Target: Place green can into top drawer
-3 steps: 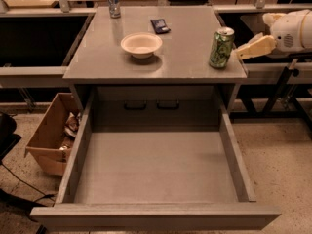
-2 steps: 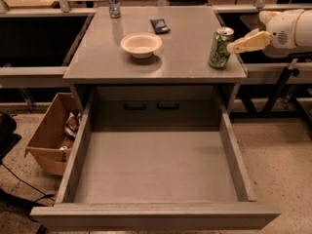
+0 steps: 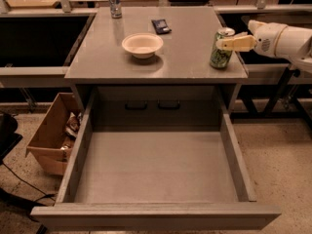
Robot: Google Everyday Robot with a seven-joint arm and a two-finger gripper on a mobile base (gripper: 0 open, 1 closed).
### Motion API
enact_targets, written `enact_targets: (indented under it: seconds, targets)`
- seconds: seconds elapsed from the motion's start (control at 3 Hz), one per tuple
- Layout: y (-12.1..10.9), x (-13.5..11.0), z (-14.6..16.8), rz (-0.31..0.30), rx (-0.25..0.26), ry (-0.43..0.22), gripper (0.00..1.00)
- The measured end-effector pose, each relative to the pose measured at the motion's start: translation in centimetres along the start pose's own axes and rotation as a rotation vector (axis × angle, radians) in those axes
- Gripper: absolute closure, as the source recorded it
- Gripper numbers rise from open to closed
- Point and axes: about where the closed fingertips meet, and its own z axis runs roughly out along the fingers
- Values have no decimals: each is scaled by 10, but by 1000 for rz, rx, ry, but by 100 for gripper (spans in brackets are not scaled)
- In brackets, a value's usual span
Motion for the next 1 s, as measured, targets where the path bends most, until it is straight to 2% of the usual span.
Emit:
enact_targets:
  seconds: [0.33, 0.67, 1.0]
  targets:
    - [12, 14, 18, 93, -39, -37, 0]
    - [21, 31, 28, 139, -49, -49, 17]
    - [22, 32, 30, 141, -51, -49, 48]
